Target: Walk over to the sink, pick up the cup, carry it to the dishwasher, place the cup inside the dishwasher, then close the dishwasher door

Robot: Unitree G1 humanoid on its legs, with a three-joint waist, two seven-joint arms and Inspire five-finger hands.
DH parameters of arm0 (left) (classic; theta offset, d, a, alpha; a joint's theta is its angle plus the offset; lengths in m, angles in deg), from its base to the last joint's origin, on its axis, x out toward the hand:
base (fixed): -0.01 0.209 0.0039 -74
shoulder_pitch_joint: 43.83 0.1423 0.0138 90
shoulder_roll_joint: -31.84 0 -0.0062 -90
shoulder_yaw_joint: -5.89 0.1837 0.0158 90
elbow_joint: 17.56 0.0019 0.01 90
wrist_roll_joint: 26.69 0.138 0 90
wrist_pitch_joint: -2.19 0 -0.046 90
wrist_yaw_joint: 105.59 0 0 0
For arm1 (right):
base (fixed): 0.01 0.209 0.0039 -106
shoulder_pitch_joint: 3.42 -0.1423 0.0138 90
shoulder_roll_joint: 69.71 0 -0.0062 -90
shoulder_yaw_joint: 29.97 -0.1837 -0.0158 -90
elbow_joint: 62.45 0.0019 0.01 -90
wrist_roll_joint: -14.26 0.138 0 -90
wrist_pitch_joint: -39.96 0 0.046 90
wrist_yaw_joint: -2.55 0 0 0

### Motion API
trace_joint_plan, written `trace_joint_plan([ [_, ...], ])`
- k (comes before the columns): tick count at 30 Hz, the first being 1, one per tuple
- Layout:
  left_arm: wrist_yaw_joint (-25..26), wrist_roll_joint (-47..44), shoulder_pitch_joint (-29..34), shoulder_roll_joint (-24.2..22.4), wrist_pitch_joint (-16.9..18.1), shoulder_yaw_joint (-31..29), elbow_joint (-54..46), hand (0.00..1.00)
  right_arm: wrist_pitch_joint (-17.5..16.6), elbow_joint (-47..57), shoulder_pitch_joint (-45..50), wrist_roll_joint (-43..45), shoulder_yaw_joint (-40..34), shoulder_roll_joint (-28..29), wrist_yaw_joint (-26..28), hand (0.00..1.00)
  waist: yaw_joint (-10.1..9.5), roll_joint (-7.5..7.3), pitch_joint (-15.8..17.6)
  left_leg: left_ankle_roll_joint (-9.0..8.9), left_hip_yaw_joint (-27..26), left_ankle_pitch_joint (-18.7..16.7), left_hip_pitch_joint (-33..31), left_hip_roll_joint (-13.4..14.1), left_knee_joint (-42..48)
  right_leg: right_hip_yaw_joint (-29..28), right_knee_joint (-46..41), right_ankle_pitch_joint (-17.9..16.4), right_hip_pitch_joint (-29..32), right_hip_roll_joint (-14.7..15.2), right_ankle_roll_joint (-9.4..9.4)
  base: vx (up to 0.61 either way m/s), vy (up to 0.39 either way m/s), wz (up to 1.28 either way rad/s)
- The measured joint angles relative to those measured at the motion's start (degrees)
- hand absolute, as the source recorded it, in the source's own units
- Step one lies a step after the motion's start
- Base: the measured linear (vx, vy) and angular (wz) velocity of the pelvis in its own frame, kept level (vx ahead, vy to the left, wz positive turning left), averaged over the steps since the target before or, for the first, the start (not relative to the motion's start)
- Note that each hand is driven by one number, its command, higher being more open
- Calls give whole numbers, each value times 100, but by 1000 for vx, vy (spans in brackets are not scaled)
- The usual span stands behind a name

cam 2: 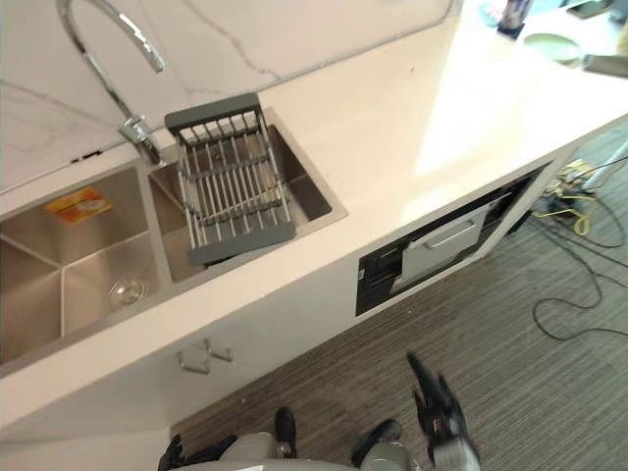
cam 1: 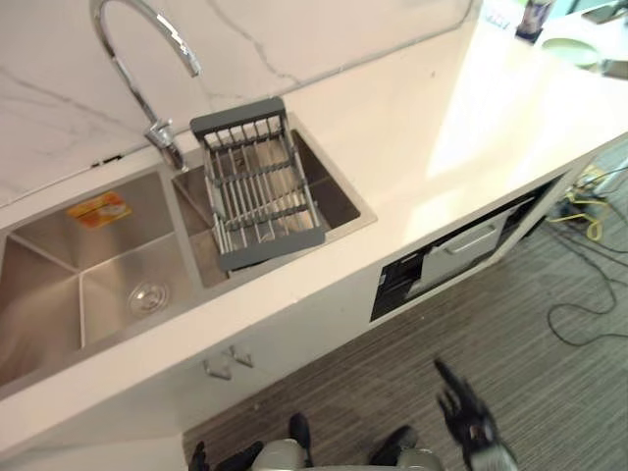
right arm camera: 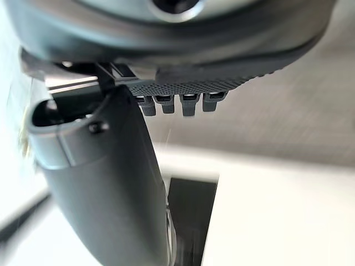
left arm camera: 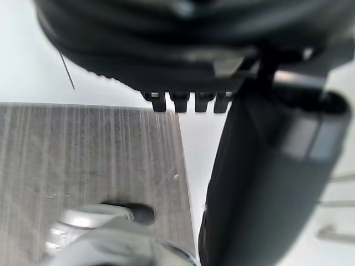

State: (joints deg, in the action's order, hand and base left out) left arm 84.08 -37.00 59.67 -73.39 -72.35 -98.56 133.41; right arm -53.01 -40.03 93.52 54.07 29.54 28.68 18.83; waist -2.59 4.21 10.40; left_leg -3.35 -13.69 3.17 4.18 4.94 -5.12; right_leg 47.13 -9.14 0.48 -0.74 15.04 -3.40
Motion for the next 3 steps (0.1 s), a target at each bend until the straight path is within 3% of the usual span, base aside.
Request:
trace_joint_plan([
  [3, -213, -93, -103, 31, -22, -32, -29, 100, 150, -99, 602, -964, -228, 64, 181, 100, 163, -81, -52, 147, 184, -183, 238, -115, -3, -220, -1112, -45, 80, 516, -67, 77, 108, 21],
])
